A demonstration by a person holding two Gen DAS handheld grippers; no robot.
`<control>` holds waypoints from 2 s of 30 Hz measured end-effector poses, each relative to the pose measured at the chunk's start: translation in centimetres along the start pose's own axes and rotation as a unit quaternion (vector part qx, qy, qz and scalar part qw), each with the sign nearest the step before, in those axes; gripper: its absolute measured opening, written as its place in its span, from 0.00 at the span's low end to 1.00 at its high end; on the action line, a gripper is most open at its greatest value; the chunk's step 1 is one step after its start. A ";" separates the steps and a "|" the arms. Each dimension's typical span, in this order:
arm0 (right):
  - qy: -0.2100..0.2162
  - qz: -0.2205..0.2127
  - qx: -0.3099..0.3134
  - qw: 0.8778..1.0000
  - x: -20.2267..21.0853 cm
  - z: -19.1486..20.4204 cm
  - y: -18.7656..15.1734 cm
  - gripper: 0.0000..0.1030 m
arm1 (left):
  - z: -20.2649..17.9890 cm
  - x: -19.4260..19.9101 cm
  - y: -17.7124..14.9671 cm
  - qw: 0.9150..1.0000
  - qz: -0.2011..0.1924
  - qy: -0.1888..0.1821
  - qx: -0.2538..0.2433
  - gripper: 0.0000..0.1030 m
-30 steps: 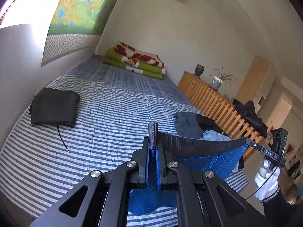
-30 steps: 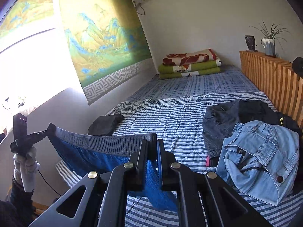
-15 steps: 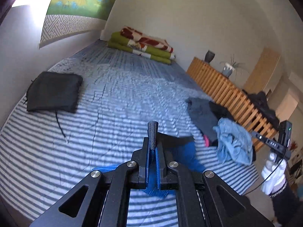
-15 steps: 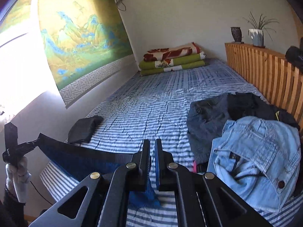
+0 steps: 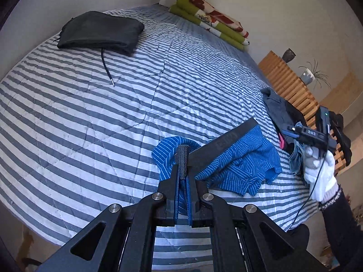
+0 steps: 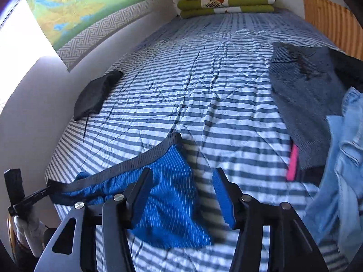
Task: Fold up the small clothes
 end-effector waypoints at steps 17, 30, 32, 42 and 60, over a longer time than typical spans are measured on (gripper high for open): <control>0.078 -0.066 0.063 0.993 4.2 3.6 -1.5 0.05 | -0.1 3.1 -0.6 0.999 -0.039 -0.019 0.004 0.04; 0.037 -0.146 0.055 0.987 14.0 0.7 -17.3 0.05 | -3.6 6.3 -7.9 0.999 -0.038 -0.037 0.011 0.04; 0.043 -0.176 0.052 0.982 17.2 1.5 -16.4 0.05 | -6.0 9.6 -5.9 0.996 -0.077 -0.036 -0.026 0.04; 0.034 -0.316 0.098 0.943 29.5 5.9 -9.9 0.05 | -14.3 18.6 5.4 0.967 -0.204 -0.024 -0.151 0.05; -0.047 -0.031 -0.077 0.995 -4.7 -11.3 1.2 0.15 | -3.5 -19.2 14.9 0.990 0.019 0.107 -0.088 0.37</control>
Point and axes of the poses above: each gripper's, at about its wrist camera, not at the fingertips, and x roughly against the way its jaws point, z to its left, y to its top, the point moved 6 cm from there along -x, roughly the way its jaws point, and after that the axes turned 3 degrees about -x, right-handed, at the moved point
